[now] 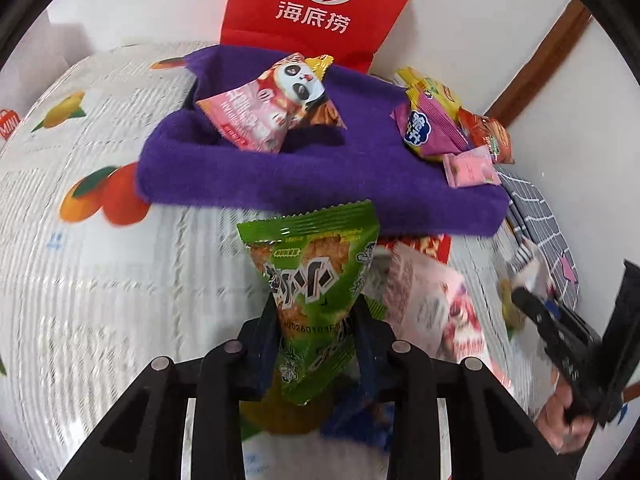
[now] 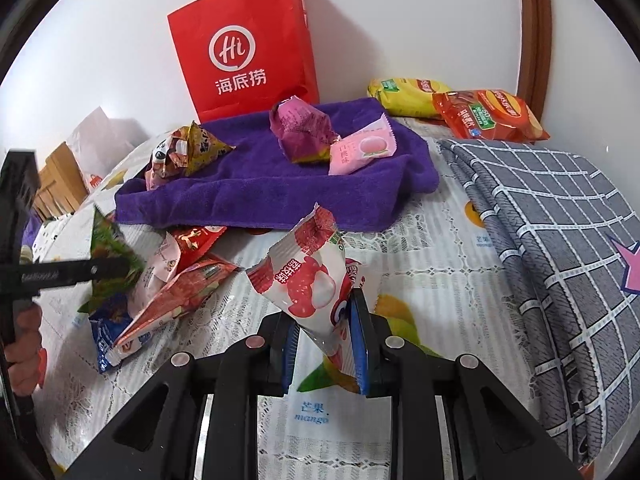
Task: Organize snacks
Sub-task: 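Lift both held packets and carry them over the purple towel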
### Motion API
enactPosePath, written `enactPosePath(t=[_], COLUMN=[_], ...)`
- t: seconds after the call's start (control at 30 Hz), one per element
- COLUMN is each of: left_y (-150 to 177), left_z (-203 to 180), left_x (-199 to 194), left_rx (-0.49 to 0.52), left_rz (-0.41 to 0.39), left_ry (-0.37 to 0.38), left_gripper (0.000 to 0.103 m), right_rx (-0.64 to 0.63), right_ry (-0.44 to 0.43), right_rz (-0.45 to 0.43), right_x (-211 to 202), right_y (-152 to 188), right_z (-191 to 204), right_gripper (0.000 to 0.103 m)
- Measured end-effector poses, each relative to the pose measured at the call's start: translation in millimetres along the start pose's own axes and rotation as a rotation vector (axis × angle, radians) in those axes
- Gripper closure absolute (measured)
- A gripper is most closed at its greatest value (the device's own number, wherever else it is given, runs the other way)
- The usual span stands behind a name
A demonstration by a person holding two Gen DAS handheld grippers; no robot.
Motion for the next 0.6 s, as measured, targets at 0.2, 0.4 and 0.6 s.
enactPosePath(t=[0.2, 0.4, 0.6], left_y=[4, -12, -37], left_z=[10, 8, -4], left_x=[-15, -36, -51], left_rx=[-0.020, -0.019, 0.005], left_rz=[-0.035, -0.086, -0.128], left_ry=[0.004, 0.026, 0.028], left_gripper=[0.071, 0.071, 0.071], right_rx=[0.004, 0.002, 0.007], right_ry=[-0.005, -0.004, -0.002], right_rz=[-0.008, -0.044, -0.090], right_x=[-4, -16, -26], right_y=[-9, -34, -68], right_z=[5, 11, 15], right_gripper=[0.080, 0.080, 0.081])
Point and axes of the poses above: each gripper's, at about its wrist camera, not at the fingertips, and x roughly the way its jaws point, z to its left, y to its underside, the point moved 6 cm from there along x, roughly the way its jaws point, and after that the axes turned 10 degrees about y, right-handed, at the moved point
